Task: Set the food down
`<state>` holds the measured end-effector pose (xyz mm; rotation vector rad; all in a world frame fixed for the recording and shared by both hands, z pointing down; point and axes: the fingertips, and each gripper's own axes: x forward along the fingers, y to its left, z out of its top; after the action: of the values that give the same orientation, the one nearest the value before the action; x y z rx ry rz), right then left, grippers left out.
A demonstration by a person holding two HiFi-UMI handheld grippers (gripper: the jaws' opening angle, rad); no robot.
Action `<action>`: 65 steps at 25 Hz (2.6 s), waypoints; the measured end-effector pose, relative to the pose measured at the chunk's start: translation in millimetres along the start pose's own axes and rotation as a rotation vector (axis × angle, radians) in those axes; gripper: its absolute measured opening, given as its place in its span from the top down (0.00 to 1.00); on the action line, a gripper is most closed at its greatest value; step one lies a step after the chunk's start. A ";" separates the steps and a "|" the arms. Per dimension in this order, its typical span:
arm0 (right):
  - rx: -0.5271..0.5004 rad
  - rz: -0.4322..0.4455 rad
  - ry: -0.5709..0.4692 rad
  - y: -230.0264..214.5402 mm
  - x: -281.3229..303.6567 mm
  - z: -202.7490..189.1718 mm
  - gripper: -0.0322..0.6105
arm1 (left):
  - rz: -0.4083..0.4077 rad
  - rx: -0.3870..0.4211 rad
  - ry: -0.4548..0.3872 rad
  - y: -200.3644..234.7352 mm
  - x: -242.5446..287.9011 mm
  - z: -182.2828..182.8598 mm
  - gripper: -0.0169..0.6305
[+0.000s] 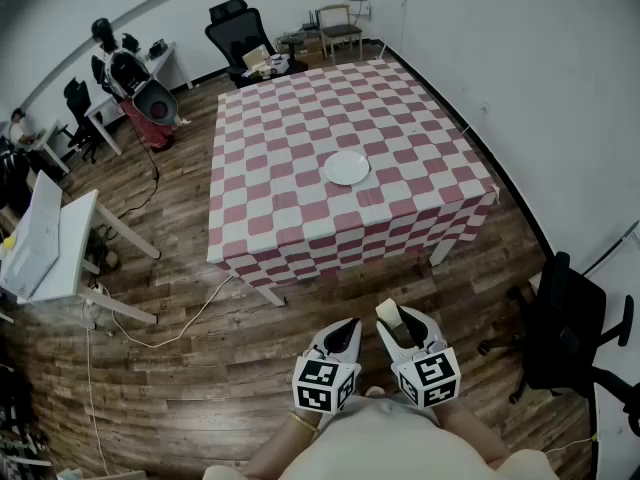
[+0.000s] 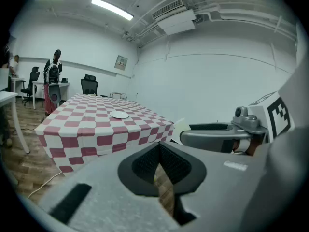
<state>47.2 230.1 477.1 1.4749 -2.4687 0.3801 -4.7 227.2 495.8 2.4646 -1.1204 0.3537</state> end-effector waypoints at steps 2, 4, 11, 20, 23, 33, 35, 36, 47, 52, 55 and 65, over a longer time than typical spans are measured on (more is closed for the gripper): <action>-0.008 0.019 -0.017 9.6 -6.2 4.9 0.69 | 0.005 0.018 -0.010 -4.7 -9.6 2.5 0.96; -0.019 0.031 -0.046 17.5 -13.1 11.9 0.69 | 0.012 0.028 -0.021 -8.1 -18.4 4.5 0.96; -0.044 0.066 -0.085 38.5 -22.6 18.2 0.69 | 0.060 0.012 -0.041 -9.9 -48.9 -8.5 0.96; -0.036 0.077 -0.095 44.0 -34.7 14.5 0.69 | 0.054 0.013 -0.041 -21.7 -52.5 -17.8 0.96; -0.050 0.057 -0.108 40.3 -38.4 18.7 0.69 | 0.050 0.015 -0.049 -23.0 -50.1 -14.2 0.96; -0.037 0.048 -0.072 31.8 -44.5 7.5 0.69 | 0.066 -0.022 -0.046 -29.7 -46.9 -21.6 0.96; -0.036 0.055 -0.065 32.0 -43.9 5.2 0.69 | 0.075 -0.030 -0.050 -29.3 -47.2 -21.4 0.96; -0.036 0.059 -0.061 32.2 -43.3 4.1 0.69 | 0.080 -0.035 -0.052 -28.8 -47.2 -21.3 0.96; -0.026 0.100 -0.029 31.4 -23.8 -0.4 0.68 | 0.119 -0.067 -0.051 -8.6 -39.8 -19.6 0.96; -0.025 0.091 -0.024 17.0 -7.1 8.6 0.68 | 0.111 -0.064 -0.050 7.0 -22.6 -5.3 0.96; -0.020 0.083 -0.020 9.0 5.2 13.8 0.68 | 0.100 -0.065 -0.045 15.2 -11.4 3.4 0.96; -0.011 0.064 -0.012 -20.0 52.7 34.6 0.68 | 0.064 -0.061 -0.028 45.5 30.5 30.5 0.96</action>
<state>38.0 165.8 464.3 1.4006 -2.5284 0.3703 -17.8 165.9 492.4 2.3915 -1.2055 0.3002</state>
